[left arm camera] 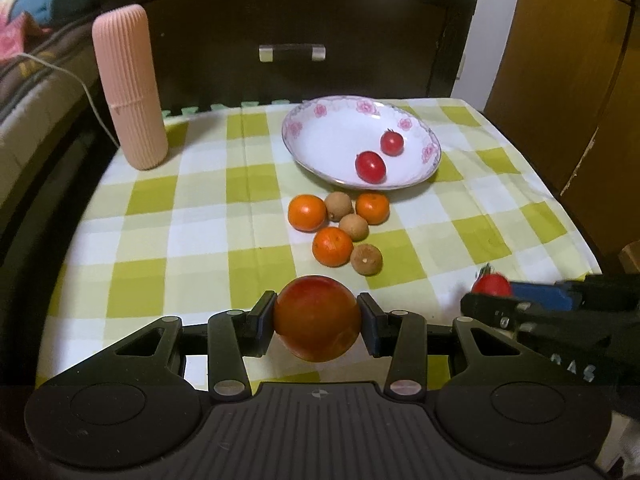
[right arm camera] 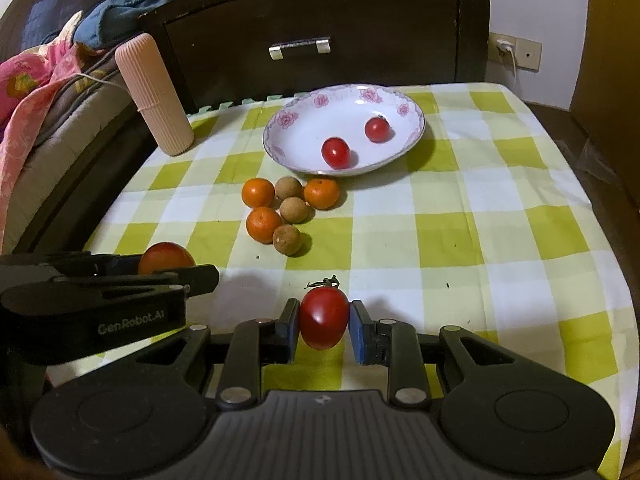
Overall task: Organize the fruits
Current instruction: 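Carry the large tomato and cherry tomato toward the white bowl with both tools, then lower both tomatoes into the bowl and open both tools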
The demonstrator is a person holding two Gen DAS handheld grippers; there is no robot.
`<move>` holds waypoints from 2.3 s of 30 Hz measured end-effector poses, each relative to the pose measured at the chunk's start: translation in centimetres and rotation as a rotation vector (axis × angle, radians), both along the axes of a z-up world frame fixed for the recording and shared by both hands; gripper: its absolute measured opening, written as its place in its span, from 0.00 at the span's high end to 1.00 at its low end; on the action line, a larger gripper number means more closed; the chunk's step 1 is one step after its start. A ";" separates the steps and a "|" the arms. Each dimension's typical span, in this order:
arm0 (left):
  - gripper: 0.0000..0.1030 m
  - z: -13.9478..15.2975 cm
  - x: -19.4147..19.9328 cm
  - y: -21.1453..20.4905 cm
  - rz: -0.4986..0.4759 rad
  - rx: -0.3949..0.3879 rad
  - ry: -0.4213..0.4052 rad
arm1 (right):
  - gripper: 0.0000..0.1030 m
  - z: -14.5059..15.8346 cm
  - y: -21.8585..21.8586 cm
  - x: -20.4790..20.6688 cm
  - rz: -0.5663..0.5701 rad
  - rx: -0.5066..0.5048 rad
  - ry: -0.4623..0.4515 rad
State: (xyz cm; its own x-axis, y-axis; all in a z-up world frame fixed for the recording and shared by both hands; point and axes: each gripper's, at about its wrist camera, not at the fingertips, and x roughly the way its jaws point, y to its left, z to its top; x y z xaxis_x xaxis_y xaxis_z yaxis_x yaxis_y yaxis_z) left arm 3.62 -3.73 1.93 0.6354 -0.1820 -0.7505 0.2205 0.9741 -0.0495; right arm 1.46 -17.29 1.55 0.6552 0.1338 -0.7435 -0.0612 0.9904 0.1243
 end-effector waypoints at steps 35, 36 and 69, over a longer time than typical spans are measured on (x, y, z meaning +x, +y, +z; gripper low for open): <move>0.50 -0.2 14.6 -4.1 -0.039 0.010 -0.022 | 0.76 0.5 -3.2 14.3 0.005 -0.018 -0.042; 0.50 -0.2 14.9 -4.1 -0.038 0.006 -0.018 | 0.76 0.3 -3.2 14.7 0.003 -0.017 -0.037; 0.45 -1.1 16.7 -4.1 -0.023 -0.010 -0.002 | 0.74 -1.0 -3.8 17.2 0.025 -0.015 -0.054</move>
State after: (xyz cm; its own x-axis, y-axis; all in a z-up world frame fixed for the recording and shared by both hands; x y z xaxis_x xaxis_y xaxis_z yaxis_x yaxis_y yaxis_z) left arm 20.34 -7.81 0.81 0.6329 -0.2034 -0.7471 0.2426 0.9684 -0.0582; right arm 18.65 -21.13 0.51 0.6910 0.1392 -0.7093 -0.0919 0.9902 0.1048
